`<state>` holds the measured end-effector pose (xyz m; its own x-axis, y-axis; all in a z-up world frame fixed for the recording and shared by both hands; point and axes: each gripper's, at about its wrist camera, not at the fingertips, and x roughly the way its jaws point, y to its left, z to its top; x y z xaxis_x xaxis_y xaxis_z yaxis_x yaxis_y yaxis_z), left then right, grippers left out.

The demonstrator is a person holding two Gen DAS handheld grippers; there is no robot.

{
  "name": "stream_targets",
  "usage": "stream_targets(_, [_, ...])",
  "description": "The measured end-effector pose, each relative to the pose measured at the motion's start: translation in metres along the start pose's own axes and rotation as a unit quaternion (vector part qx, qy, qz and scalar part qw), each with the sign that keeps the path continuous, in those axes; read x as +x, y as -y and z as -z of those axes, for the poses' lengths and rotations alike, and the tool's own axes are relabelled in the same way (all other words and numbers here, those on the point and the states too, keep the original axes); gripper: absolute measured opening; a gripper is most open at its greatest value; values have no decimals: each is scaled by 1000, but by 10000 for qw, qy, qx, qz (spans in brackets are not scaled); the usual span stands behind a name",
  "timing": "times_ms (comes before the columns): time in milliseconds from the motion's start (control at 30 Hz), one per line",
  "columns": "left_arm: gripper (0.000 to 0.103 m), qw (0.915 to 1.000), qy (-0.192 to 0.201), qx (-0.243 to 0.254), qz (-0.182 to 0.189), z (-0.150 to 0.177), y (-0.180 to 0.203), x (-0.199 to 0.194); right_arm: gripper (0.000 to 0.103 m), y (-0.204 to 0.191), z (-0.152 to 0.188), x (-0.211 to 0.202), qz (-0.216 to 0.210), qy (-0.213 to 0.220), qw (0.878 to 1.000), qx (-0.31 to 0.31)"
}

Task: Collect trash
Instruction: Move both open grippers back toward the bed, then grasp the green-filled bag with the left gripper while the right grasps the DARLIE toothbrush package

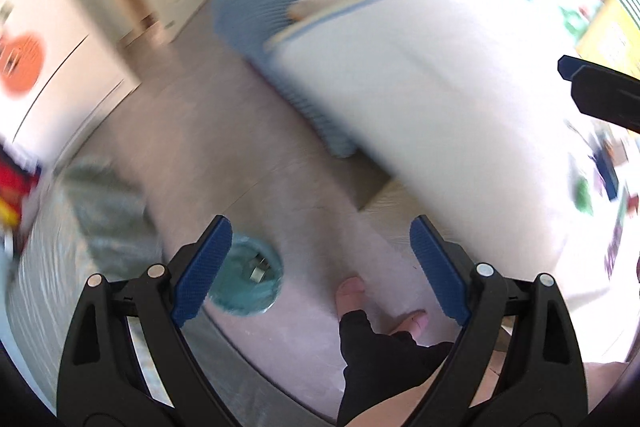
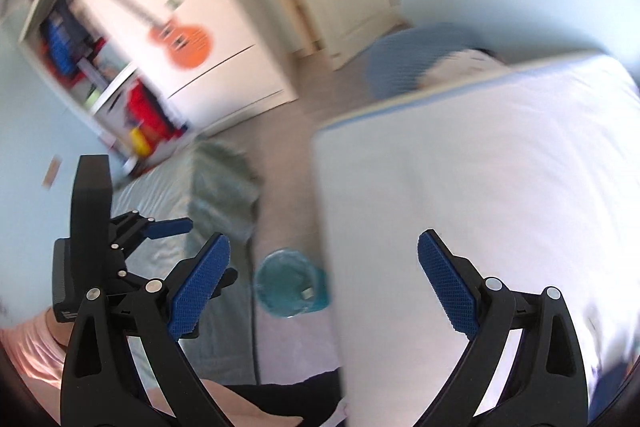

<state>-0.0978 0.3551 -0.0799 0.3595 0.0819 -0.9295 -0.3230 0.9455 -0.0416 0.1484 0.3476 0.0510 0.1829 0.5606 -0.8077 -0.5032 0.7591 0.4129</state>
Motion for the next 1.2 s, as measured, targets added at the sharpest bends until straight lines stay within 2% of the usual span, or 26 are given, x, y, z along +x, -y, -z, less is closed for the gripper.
stream_targets(100, [88,9981,28,577,218,-9,43,4,94,36,24,-33,360,214,9981,453])
stream_targets(233, [88,9911,37,1241,484,-14,98,6,94,70,56,-74,818,459,9910,955])
stream_targets(433, [88,9736,26,2136,807,-10,177,7,94,119,114,-128,1396,734,9719,1747])
stream_targets(600, [88,9601,-65,2634,940,-2,226,11,94,147,166,-160,1839,771,9523,2311])
stream_targets(800, [88,9481,-222,3003,1025,5,279,23,94,172,218,-178,2237,593,9278,2926])
stream_targets(967, [88,9441,-370,3103,1053,9,302,35,94,189,245,-175,2427,324,9078,3405])
stream_targets(1200, [88,9389,-355,3300,908,11,333,51,94,200,253,-157,2673,-38,8968,3525])
